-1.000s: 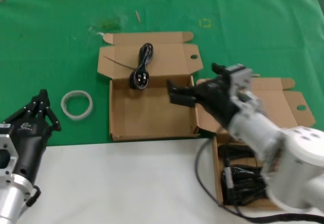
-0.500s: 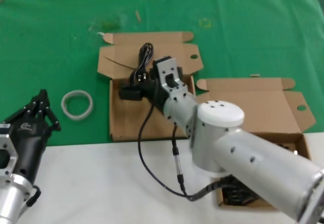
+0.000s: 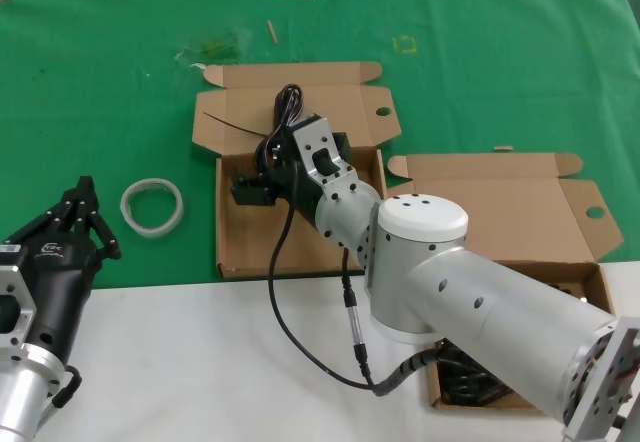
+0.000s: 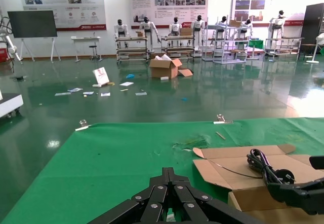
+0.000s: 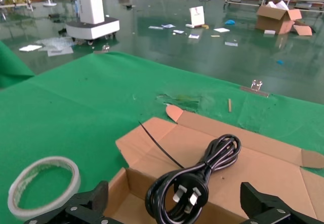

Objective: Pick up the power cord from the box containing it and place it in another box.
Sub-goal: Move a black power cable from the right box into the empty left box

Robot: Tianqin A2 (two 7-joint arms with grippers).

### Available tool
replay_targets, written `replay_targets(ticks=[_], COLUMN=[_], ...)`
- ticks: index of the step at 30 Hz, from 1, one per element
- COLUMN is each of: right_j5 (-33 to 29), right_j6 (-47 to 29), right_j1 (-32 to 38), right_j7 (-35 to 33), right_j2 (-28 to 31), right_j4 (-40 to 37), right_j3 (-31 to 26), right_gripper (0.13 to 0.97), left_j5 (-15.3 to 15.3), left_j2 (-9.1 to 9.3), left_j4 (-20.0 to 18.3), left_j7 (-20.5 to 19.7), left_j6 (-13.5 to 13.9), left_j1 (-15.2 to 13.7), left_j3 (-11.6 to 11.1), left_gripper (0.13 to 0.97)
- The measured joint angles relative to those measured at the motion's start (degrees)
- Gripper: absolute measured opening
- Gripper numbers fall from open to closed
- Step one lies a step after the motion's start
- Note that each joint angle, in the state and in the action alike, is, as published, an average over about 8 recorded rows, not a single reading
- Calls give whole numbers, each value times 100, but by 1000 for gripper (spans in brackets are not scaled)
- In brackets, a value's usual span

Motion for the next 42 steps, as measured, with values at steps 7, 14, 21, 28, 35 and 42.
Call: replay_targets(ticks=[7, 14, 21, 28, 35, 42], right_j5=[40, 50, 40, 2, -54, -388], right_j6=[49, 23, -3, -24, -36, -47], right_j1=[-54, -81, -60, -43, -39, -40], right_j7=[-275, -389, -454, -468, -435, -218], right_j2=[-8, -9, -9, -9, -9, -9], right_j4=[-93, -130, -137, -195, -231, -233], right_j3=[-5, -5, -6, -6, -6, -6], right_gripper=[840, 780, 652, 462, 333, 239], left_j5=[0, 0, 0, 0, 0, 0], left_j2=[0, 0, 0, 0, 0, 0], left_j4=[0, 0, 0, 0, 0, 0], left_j7=[0, 0, 0, 0, 0, 0], left_j6=[0, 0, 0, 0, 0, 0], left_j1=[0, 0, 0, 0, 0, 0], left_j3=[0, 0, 0, 0, 0, 0], left_gripper=[140, 140, 140, 140, 140, 140])
